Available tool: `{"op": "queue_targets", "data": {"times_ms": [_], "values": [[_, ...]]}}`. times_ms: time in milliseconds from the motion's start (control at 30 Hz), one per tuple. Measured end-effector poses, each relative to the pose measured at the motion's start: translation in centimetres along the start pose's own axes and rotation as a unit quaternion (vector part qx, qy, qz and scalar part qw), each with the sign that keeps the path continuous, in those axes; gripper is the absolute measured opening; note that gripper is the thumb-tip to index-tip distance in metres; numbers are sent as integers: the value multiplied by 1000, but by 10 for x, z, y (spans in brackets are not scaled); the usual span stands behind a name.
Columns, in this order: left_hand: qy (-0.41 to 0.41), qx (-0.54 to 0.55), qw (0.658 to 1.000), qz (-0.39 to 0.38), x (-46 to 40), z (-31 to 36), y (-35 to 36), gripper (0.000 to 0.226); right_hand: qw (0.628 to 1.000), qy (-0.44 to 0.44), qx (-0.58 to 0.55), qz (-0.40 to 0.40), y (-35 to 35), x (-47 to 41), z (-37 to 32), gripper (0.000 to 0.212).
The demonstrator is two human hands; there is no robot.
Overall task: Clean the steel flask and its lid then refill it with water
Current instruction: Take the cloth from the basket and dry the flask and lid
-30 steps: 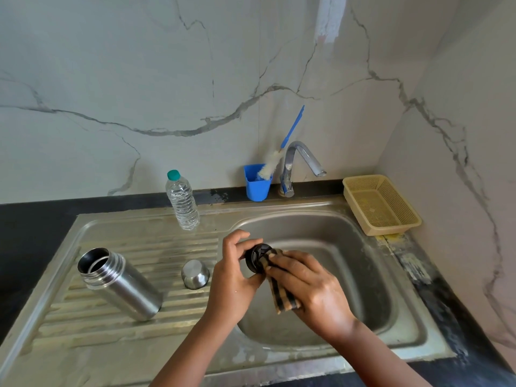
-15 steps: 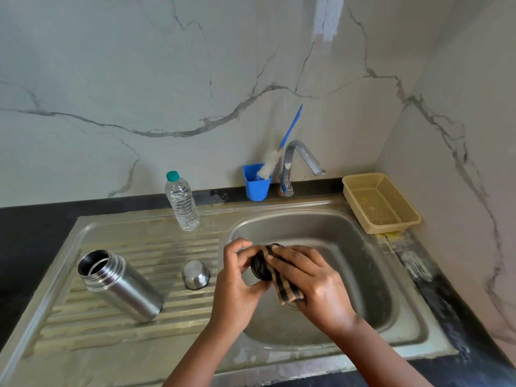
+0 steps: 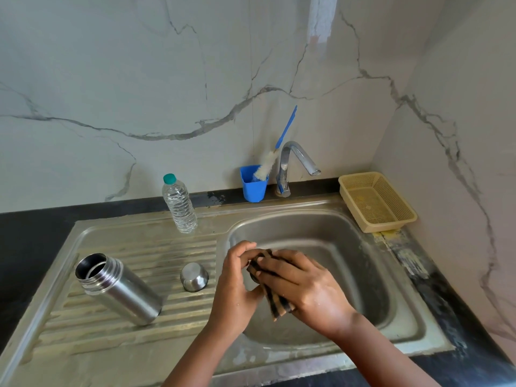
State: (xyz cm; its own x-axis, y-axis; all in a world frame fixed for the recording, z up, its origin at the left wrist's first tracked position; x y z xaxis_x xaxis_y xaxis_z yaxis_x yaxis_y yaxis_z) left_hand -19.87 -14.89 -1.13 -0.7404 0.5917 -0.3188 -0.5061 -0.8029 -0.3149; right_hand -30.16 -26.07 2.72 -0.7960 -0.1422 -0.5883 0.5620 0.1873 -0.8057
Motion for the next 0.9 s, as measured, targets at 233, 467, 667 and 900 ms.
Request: {"op": "queue_targets", "data": {"times_ms": [233,467,667,900], "values": [[27,13,999,13,5,-1,1,100,978,165,-108,64,4,8,9,52],[30,64,997,-10,5,0,-2,77,791,444,-392,154,12,14,29,62],[-94,246,964,21,-1,-7,0,63,808,369,-452,81,9,-1,28,37],[-195,354,910,91,0,-18,3,60,841,313,-431,99,10,1,18,46]]}}
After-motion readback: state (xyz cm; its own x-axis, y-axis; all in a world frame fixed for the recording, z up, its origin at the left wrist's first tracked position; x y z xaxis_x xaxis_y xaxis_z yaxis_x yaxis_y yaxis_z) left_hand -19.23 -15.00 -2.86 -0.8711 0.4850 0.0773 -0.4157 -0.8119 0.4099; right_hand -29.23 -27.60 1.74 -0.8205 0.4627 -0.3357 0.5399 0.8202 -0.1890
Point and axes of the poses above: each hand's wrist, its own x-axis away from the middle knuckle, its own y-axis out of the palm, z = x × y, the point moved 4 cm from there along -x, towards the middle knuckle
